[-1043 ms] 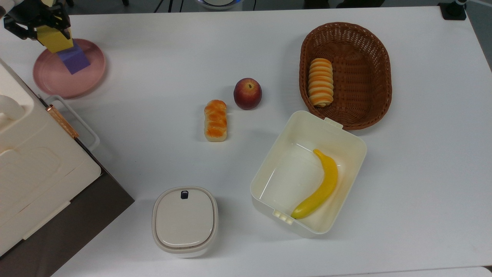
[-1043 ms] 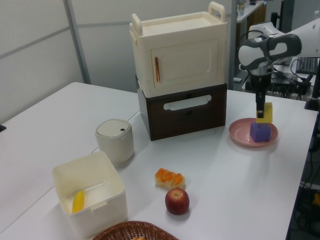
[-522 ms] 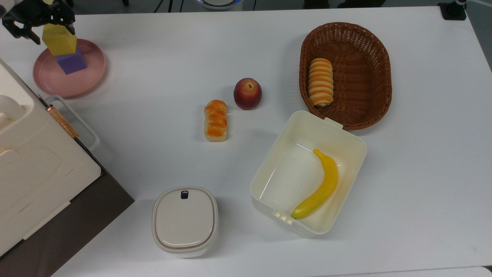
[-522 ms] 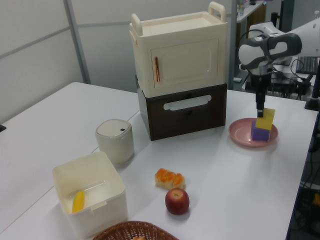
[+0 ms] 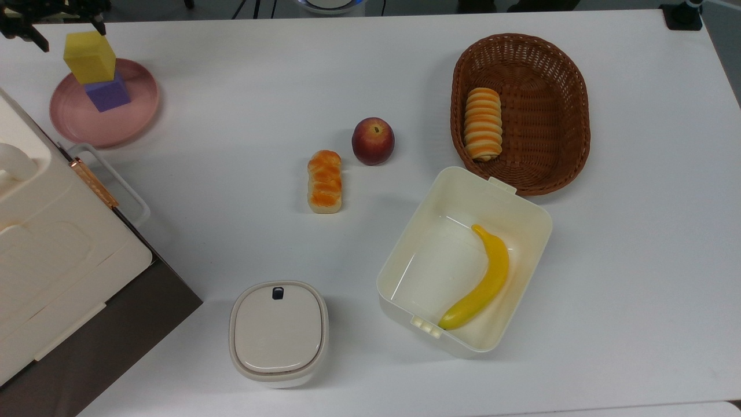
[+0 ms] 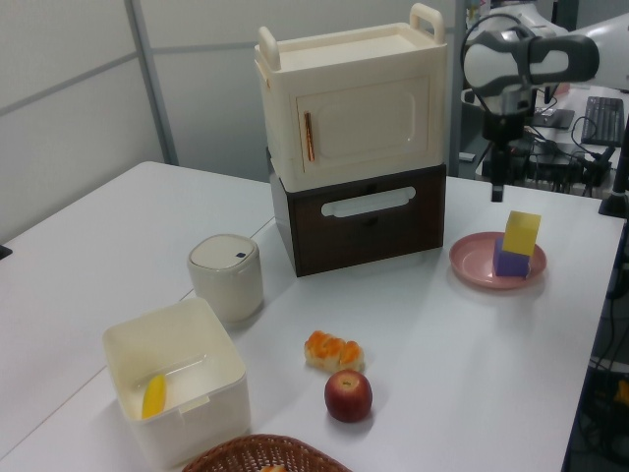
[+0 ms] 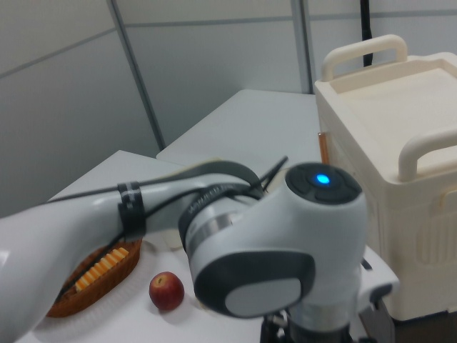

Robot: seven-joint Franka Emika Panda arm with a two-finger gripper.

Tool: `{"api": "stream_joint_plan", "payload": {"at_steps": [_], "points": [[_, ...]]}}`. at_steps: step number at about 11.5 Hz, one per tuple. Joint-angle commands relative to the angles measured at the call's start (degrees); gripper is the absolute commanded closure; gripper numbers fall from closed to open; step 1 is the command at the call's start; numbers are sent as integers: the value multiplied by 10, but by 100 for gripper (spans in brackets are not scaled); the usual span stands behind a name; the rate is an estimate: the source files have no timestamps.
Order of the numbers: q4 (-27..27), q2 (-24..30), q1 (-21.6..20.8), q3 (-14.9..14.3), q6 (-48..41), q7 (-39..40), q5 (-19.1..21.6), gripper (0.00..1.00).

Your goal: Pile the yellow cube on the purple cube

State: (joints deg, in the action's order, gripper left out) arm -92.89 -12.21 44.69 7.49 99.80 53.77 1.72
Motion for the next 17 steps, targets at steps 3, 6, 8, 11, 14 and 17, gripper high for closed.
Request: {"api": "stream_joint_plan", "payload": {"at_steps": [3, 6, 8, 11, 14, 17], "points": [[-4, 14, -63, 17, 0, -125, 15, 0], [14, 19, -122, 16, 0, -228, 11, 0], [24, 22, -167, 16, -4, -309, 5, 0], [24, 45, -226, 16, -5, -416, -20, 0], [24, 73, -265, 16, -10, -510, -26, 0], [24, 95, -293, 16, -46, -524, -26, 0]]}}
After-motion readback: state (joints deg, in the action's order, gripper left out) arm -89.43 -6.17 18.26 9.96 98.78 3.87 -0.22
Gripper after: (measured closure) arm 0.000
